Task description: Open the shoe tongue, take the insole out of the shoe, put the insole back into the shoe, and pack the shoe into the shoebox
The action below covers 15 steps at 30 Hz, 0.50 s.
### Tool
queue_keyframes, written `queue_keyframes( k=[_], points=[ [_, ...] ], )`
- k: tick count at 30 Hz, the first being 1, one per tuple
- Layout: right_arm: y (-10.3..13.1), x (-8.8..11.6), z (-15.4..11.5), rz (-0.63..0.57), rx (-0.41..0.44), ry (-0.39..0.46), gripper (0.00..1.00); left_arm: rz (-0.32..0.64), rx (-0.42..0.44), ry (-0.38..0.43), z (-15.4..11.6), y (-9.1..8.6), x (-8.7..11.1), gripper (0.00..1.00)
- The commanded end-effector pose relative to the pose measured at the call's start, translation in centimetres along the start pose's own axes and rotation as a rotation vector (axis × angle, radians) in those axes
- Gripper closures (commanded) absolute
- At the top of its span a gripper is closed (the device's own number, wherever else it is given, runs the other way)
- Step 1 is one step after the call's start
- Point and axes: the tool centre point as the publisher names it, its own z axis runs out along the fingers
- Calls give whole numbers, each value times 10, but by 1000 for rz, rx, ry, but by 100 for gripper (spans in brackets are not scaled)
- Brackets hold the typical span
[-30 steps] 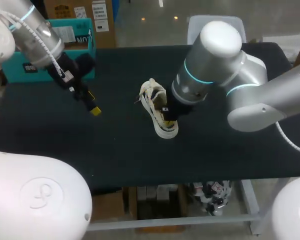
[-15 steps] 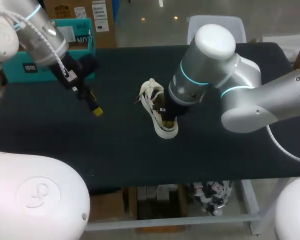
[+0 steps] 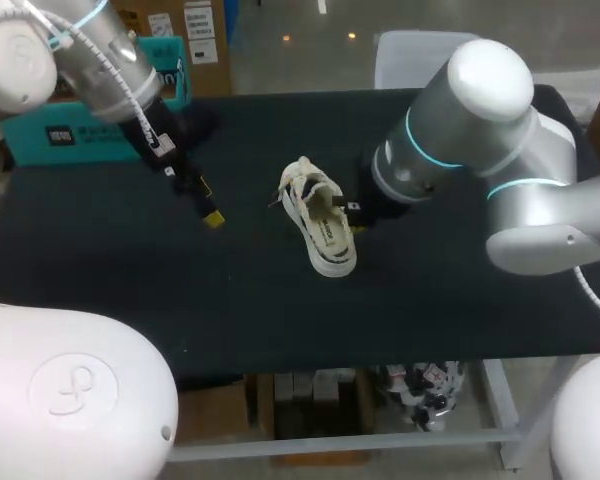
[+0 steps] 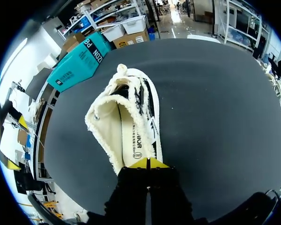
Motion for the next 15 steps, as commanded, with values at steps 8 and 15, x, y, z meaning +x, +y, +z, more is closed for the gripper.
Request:
queue_keyframes(
  k=[8,15],
  points=[
    [23,-39,-17,-80,38,-4,100,-49,-39,-38,5,-23,18,0],
    [30,-56,-12,-222,77,0,100,-217,-60,-139,22,-28,30,0]
  ],
)
